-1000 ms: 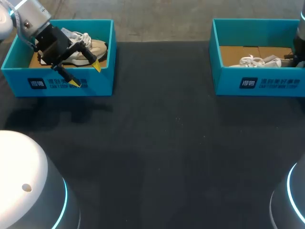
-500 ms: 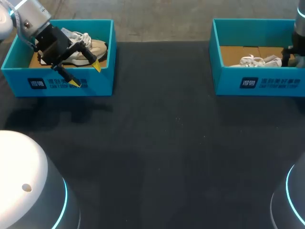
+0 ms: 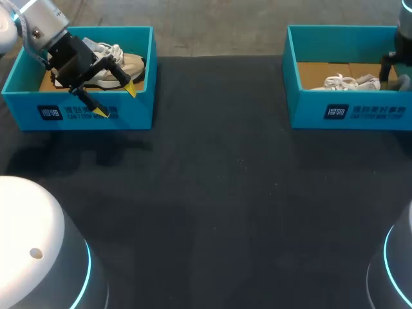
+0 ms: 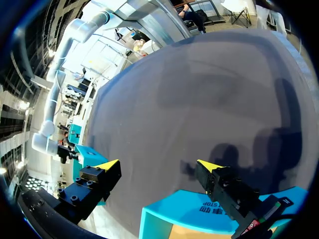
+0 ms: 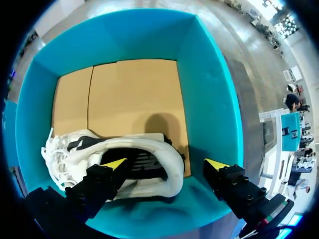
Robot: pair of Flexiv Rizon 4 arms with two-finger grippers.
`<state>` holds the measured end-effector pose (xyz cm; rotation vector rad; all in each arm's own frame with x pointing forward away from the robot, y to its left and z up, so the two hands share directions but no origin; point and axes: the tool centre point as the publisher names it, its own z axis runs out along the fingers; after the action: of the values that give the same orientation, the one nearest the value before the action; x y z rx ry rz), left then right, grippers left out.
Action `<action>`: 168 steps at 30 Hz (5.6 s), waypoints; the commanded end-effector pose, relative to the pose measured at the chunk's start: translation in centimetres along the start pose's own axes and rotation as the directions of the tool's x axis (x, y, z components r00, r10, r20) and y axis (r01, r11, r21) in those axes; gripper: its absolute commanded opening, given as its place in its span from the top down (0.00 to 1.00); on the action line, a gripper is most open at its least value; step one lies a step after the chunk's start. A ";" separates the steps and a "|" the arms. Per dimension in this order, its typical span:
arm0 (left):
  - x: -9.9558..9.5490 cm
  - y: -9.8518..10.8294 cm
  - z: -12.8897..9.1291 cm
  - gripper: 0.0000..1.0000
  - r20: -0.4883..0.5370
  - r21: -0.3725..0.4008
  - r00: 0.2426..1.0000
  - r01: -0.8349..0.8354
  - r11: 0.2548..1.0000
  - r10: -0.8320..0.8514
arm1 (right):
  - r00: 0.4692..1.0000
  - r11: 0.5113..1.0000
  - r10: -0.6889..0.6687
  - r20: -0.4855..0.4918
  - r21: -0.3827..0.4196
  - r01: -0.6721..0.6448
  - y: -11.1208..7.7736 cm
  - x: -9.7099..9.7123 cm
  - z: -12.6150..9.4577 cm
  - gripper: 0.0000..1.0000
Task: Take the shoe out of the shoebox, open the shoe tongue, remove and reinsert the insole, then place the shoe into the shoebox
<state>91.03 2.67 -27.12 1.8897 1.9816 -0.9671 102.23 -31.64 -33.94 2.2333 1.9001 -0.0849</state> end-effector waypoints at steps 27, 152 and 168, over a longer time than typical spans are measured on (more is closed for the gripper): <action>0.0 -0.1 0.0 0.00 -0.003 -0.002 1.000 0.000 1.000 0.000 | 1.000 1.000 0.011 -0.009 -0.023 -0.012 -0.5 1.5 -14.8 0.00; 11.4 13.9 -25.1 0.00 -0.577 -0.253 0.816 -0.199 0.947 0.018 | 0.989 0.991 0.135 -0.057 0.013 -0.134 -9.8 7.7 -21.0 0.00; 15.5 21.3 -25.4 0.00 -0.627 -0.289 0.778 -0.181 0.940 -0.043 | 0.989 0.991 0.135 -0.057 0.013 -0.134 -9.8 7.7 -21.0 0.00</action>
<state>113.98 29.16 -22.52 2.2199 2.1734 0.1037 91.95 -18.63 -16.01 2.3861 1.7743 -0.0050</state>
